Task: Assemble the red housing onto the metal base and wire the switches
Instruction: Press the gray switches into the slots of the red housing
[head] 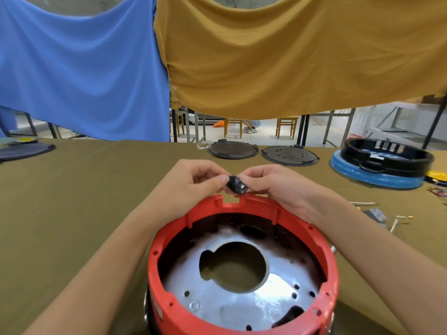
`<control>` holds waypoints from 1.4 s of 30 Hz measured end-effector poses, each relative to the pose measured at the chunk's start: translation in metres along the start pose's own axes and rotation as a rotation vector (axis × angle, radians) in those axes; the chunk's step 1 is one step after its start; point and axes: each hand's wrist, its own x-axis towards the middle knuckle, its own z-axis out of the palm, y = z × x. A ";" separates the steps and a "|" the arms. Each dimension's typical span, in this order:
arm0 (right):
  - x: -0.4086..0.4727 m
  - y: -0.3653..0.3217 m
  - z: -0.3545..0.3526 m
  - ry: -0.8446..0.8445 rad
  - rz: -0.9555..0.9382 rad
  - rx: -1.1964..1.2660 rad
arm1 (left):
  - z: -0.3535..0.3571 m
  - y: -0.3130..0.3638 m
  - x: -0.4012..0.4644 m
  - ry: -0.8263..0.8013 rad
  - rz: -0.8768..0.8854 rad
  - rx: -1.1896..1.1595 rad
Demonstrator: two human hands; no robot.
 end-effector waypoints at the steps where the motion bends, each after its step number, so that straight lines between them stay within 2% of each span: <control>1: 0.000 0.000 0.000 -0.007 0.004 0.009 | 0.000 -0.001 0.000 -0.001 -0.004 -0.034; 5: -0.003 -0.004 0.000 -0.028 0.054 0.073 | -0.002 -0.009 0.000 -0.018 -0.036 -0.100; 7: -0.003 -0.005 0.000 0.006 0.092 0.120 | -0.004 -0.015 0.002 -0.021 -0.106 -0.058; 11: -0.003 -0.007 0.003 0.040 0.124 0.144 | -0.006 -0.022 0.001 -0.138 -0.245 0.031; 13: -0.003 -0.010 0.003 0.019 0.118 0.057 | -0.007 -0.023 0.000 -0.128 -0.228 -0.003; 16: 0.000 -0.019 0.002 0.001 0.009 -0.210 | -0.008 -0.025 -0.001 -0.128 -0.199 -0.056; 18: 0.001 -0.025 0.004 -0.016 -0.059 -0.278 | -0.007 -0.026 -0.001 -0.137 -0.202 -0.082; 22: 0.003 -0.019 0.008 0.093 -0.159 -0.483 | -0.006 -0.026 -0.001 -0.161 -0.209 -0.120; 31: 0.006 -0.005 0.005 0.086 -0.189 -0.419 | -0.001 -0.026 0.001 -0.192 -0.186 -0.099; 42: 0.003 -0.006 0.006 0.070 -0.227 -0.466 | 0.000 -0.023 -0.002 -0.161 -0.118 -0.086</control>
